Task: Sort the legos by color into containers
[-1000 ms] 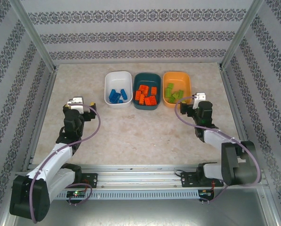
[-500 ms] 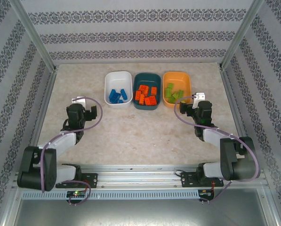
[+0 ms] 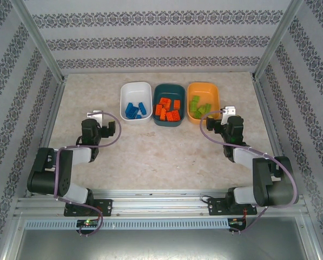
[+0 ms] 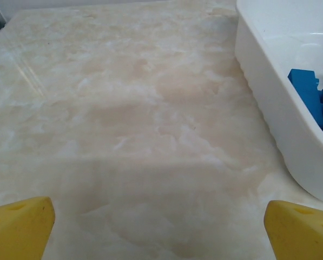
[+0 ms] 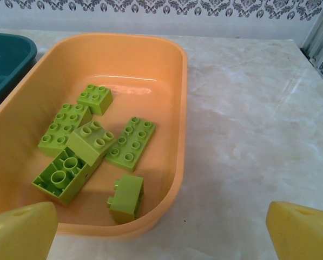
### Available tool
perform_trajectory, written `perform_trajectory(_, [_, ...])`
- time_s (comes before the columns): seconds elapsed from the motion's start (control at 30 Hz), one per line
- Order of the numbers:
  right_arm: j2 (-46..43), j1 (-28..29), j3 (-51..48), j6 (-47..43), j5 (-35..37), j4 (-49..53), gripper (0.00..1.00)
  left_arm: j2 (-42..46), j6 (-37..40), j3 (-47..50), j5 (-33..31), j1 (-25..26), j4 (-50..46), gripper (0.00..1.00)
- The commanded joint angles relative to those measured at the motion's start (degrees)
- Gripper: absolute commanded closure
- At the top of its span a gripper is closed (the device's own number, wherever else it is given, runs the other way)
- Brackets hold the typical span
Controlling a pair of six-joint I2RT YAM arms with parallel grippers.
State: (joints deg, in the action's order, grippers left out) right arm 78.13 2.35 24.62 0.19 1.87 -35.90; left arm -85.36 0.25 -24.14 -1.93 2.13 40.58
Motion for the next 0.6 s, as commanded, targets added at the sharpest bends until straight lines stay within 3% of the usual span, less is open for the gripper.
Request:
perform_trajectory(0.0, [0.1, -0.38, -0.17, 0.17, -1.26, -2.4, 0.02, -2.42, 1.93, 2.5, 2.71, -0.64, 10.3, 0.0])
perform_trajectory(0.23, [0.52, -0.4, -1.04, -0.44, -2.1, -4.87, 0.02, -4.45, 1.44, 3.89, 1.37, -0.61, 14.79, 0.0])
perform_trajectory(0.37, [0.19, -0.42, -2.81, -0.89, -2.27, -8.59, 0.02, -4.95, -2.6, 4.06, -8.26, -0.7, 15.99, 0.0])
perform_trajectory(0.57, [0.12, -0.39, -9.8, 0.61, 1.92, -19.57, 0.02, -5.16, -2.36, 3.07, -8.22, -0.82, 14.74, 0.0])
